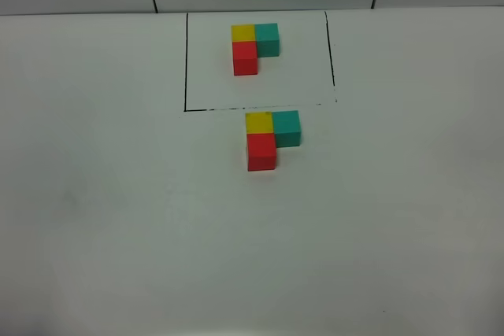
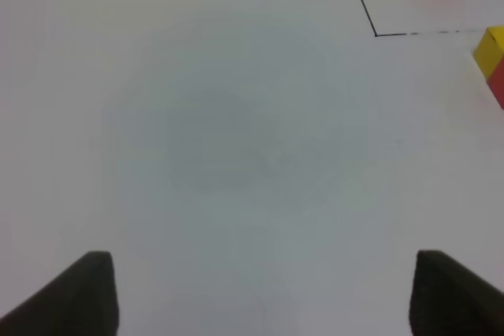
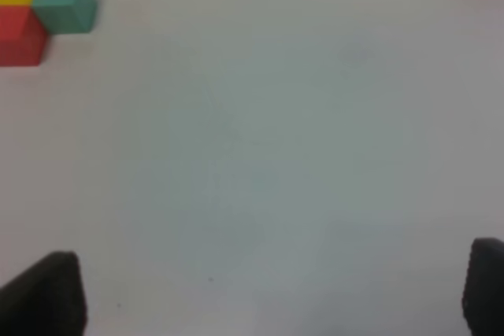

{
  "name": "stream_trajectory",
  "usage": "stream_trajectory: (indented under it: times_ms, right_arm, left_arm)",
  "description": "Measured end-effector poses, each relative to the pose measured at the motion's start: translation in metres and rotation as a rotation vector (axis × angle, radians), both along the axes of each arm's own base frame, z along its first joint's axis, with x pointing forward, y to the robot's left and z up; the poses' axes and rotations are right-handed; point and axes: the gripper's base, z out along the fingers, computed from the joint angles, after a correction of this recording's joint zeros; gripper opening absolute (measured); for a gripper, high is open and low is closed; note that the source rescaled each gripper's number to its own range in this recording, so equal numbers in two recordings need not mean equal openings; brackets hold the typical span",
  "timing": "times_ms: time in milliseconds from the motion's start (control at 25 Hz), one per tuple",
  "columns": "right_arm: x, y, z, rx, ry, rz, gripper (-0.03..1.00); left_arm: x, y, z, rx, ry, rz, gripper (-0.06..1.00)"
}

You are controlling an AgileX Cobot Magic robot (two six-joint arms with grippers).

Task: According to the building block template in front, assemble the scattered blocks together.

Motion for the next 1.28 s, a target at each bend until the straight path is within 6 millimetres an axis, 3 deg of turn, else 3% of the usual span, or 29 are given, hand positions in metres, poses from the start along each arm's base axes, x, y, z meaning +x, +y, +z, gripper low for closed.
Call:
stream_trajectory:
  times_ms: [400, 840, 1280]
  right_arm:
    - [-0.025, -0.003, -0.004, -0.032, -0.109, 0.008, 0.9]
    - [-0.023, -0.003, -0.005, -0.038, -0.111, 0.011, 0.77]
    - [-0.023, -0.003, -0.005, -0.041, -0.112, 0.014, 0.73]
  left_arm:
    - [0.0, 0.0, 0.0, 0.0, 0.0, 0.0, 0.78]
    - [0.0, 0.0, 0.0, 0.0, 0.0, 0.0, 0.78]
    - [0.0, 0.0, 0.0, 0.0, 0.0, 0.0, 0.78]
